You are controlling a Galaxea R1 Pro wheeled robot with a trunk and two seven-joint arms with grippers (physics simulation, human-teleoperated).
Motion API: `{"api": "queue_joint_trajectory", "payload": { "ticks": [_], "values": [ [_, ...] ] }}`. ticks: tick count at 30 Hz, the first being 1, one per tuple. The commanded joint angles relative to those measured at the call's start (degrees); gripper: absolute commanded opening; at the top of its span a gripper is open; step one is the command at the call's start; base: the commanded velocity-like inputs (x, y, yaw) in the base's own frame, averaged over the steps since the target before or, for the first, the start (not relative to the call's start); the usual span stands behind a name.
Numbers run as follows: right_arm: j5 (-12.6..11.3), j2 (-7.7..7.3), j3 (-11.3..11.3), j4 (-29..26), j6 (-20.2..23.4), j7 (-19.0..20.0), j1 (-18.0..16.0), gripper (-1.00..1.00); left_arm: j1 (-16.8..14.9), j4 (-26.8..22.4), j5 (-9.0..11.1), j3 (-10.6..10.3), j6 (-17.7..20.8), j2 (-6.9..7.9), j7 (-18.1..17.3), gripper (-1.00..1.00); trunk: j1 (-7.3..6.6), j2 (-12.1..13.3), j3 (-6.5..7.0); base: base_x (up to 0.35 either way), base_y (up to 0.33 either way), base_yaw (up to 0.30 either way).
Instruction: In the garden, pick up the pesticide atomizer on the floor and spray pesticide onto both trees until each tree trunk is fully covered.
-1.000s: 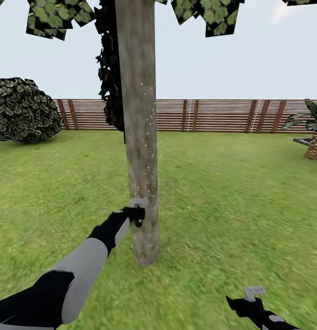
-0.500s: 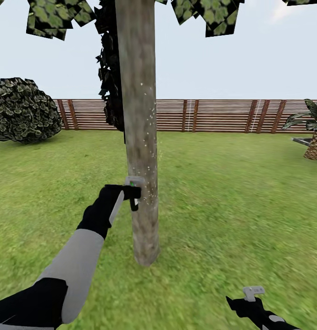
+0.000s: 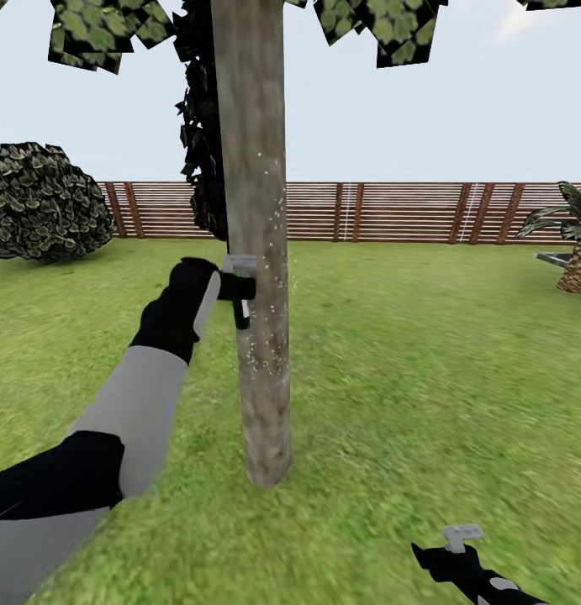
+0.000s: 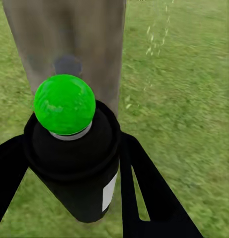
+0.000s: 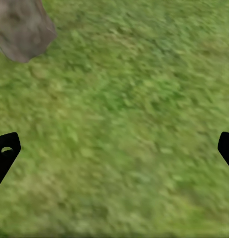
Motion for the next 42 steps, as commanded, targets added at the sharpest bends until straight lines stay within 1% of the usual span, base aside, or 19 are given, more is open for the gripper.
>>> {"api": "queue_joint_trajectory", "payload": {
  "ticks": [1, 3, 4, 5, 6, 9, 10, 12, 13, 15, 18, 20, 23, 26, 31, 34, 42],
  "values": [
    [-0.62, 0.06, 0.36, 0.26, -0.36, 0.4, -0.11, 1.0, -1.78, -0.02, -0.37, 0.02, 1.13, 0.0, -0.32, -1.0, 0.01, -0.1, -0.11, 0.0, 0.0, 0.0],
    [-0.62, 0.13, 0.36, 0.26, -0.36, 0.4, -0.11, 1.0, -4.98, 0.33, -0.37, 0.05, 2.03, 0.0, -0.32, -1.0, 0.01, -0.1, -0.11, 0.0, 0.0, 0.0],
    [-0.62, 0.19, 0.36, 0.26, -0.36, 0.4, -0.11, 1.0, -8.76, 2.73, -0.37, 0.07, 2.42, 0.0, -0.3, -1.0, 0.01, -0.1, -0.11, 0.0, 0.0, 0.0],
    [-0.62, 0.21, 0.36, 0.26, -0.36, 0.4, -0.11, 1.0, -11.63, 5.06, -0.34, 0.08, 2.55, 0.0, -0.3, -1.0, 0.01, -0.1, -0.11, 0.0, 0.0, 0.0],
    [-0.62, 0.22, 0.36, 0.26, -0.36, 0.4, -0.11, 1.0, -13.21, 6.13, -0.32, 0.09, 2.6, 0.0, -0.3, -1.0, 0.01, -0.1, -0.11, 0.0, 0.0, 0.0],
    [-0.62, 0.23, 0.36, 0.26, -0.36, 0.4, -0.11, 1.0, -16.22, 7.43, -0.11, 0.09, 2.65, 0.0, -0.3, -1.0, 0.01, -0.1, -0.11, 0.0, 0.0, 0.0],
    [-0.62, 0.23, 0.36, 0.26, -0.36, 0.4, -0.11, 1.0, -18.75, 8.39, -0.02, 0.09, 2.67, 0.0, -0.3, -1.0, 0.01, -0.1, -0.11, 0.0, 0.0, 0.0],
    [-0.62, 0.24, 0.36, 0.26, -0.36, 0.4, -0.11, 1.0, -21.93, 9.96, 0.03, 0.13, 2.68, 0.0, -0.3, -1.0, 0.01, -0.1, -0.11, 0.0, 0.0, 0.0],
    [-0.62, 0.24, 0.36, 0.26, -0.36, 0.4, -0.11, 1.0, -22.61, 10.27, 0.04, 0.14, 2.68, 0.0, -0.31, -1.0, 0.01, -0.1, -0.11, 0.0, 0.0, 0.0],
    [-0.62, 0.24, 0.36, 0.26, -0.36, 0.4, -0.11, 1.0, -24.94, 11.1, 0.06, 0.17, 2.75, 0.0, -0.36, -1.0, 0.01, -0.1, -0.11, 0.0, 0.0, 0.0],
    [-0.62, 0.37, 0.36, 0.26, -0.36, 0.4, -0.11, 1.0, -26.96, 11.47, 0.07, 0.18, 2.77, 0.0, -0.38, -1.0, 0.01, -0.1, -0.11, 0.0, 0.0, 0.0],
    [-0.62, 0.4, 0.36, 0.26, -0.36, 0.4, -0.11, 1.0, -28.0, 11.77, 0.23, 0.18, 2.77, 0.0, -0.38, -1.0, 0.01, -0.1, -0.11, 0.0, 0.0, 0.0],
    [-0.62, 0.41, 0.36, 0.26, -0.36, 0.4, -0.11, 1.0, -28.38, 12.01, 1.29, 0.22, 2.78, 0.0, -0.38, -1.0, 0.01, -0.1, -0.11, 0.0, 0.0, 0.0],
    [-0.62, 0.41, 0.36, 0.26, -0.36, 0.4, -0.11, 1.0, -28.48, 12.06, 1.88, 0.52, 2.78, 0.0, -0.38, -1.0, 0.01, -0.1, -0.11, 0.0, 0.0, 0.0],
    [-0.62, 0.41, 0.36, 0.26, -0.36, 0.4, -0.11, 1.0, -28.52, 11.92, 2.13, 1.36, 2.71, 0.0, -0.49, -1.0, 0.01, -0.1, -0.11, 0.0, 0.0, 0.0],
    [-0.62, 0.41, 0.36, 0.26, -0.36, 0.4, -0.11, 1.0, -28.52, 11.94, 2.16, 1.46, 2.69, 0.0, -0.54, -1.0, 0.01, -0.1, -0.11, -0.05, 0.0, 0.0],
    [-0.62, 0.41, 0.36, 0.26, -0.36, 0.4, -0.11, 1.0, -28.49, 13.02, 2.18, 1.5, 2.65, 0.0, -0.56, -1.0, 0.01, -0.1, -0.11, -0.198, 0.0, 0.0]
  ]
}}
